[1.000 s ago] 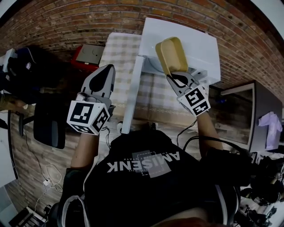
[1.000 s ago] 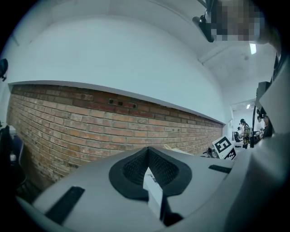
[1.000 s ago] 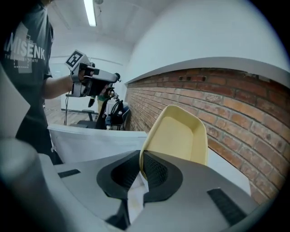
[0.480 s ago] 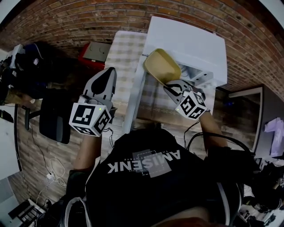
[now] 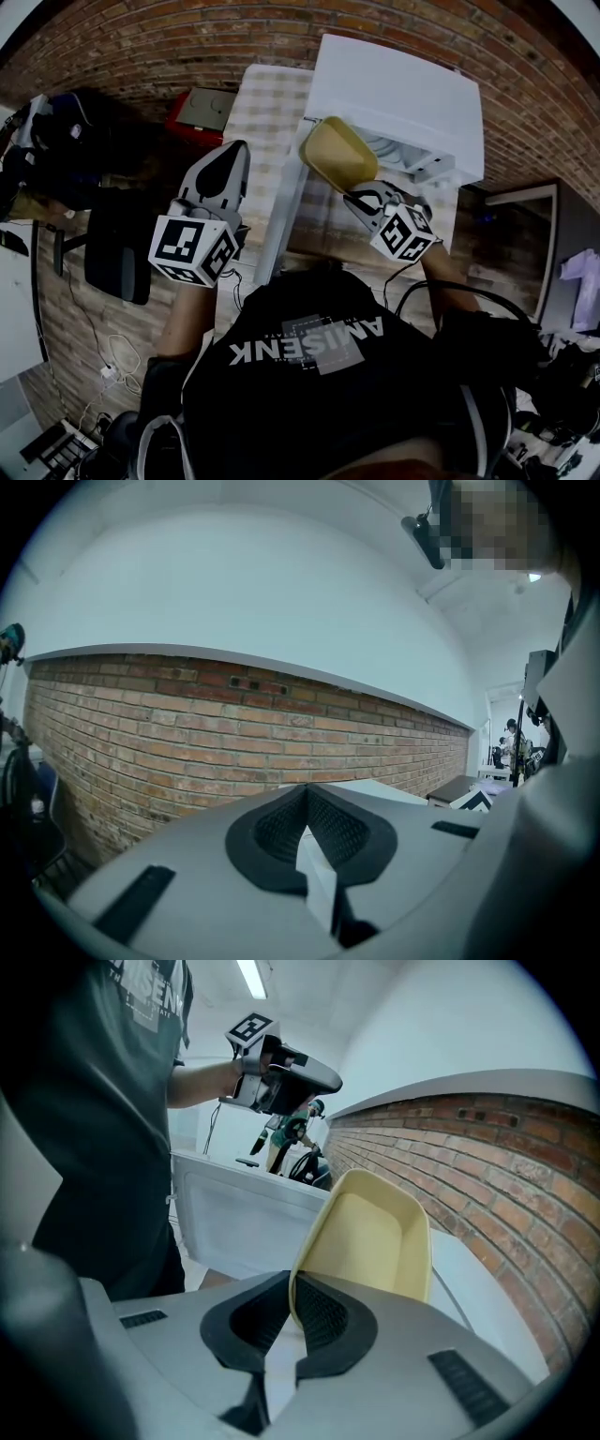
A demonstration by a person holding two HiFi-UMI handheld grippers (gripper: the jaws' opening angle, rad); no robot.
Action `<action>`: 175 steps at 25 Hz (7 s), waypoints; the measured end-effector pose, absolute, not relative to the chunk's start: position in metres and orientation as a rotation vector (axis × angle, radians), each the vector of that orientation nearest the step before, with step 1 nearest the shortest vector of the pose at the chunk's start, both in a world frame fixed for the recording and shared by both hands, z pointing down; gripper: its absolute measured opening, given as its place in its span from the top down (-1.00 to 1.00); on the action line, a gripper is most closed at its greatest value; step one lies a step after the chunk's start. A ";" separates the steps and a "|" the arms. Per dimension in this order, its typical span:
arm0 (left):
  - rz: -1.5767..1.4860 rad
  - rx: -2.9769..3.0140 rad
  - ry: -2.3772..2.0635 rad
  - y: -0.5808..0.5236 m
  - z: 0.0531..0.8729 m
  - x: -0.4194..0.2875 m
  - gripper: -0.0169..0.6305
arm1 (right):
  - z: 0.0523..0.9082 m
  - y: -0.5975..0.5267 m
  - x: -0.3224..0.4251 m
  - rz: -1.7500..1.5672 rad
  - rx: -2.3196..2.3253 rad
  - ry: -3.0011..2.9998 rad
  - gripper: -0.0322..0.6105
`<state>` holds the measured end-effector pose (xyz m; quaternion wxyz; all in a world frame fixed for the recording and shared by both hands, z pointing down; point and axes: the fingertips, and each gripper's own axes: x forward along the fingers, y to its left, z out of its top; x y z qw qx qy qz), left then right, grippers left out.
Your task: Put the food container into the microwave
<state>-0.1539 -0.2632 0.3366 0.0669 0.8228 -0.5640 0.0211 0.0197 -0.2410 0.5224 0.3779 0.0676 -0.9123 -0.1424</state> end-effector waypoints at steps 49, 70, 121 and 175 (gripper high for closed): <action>0.107 2.386 -1.830 -0.261 0.337 -0.168 0.91 | 0.657 -0.386 0.083 0.030 0.424 -1.958 0.75; 0.103 2.385 -1.848 -0.259 0.332 -0.152 0.91 | 0.670 -0.413 0.085 -0.037 0.539 -1.952 0.74; 0.057 2.493 -1.664 -0.259 0.337 -0.124 0.91 | 0.566 -0.349 0.115 -0.322 0.919 -2.068 0.49; -0.050 2.621 -1.584 -0.289 0.306 -0.106 0.91 | 0.289 -0.322 0.202 -0.172 1.567 -2.473 0.77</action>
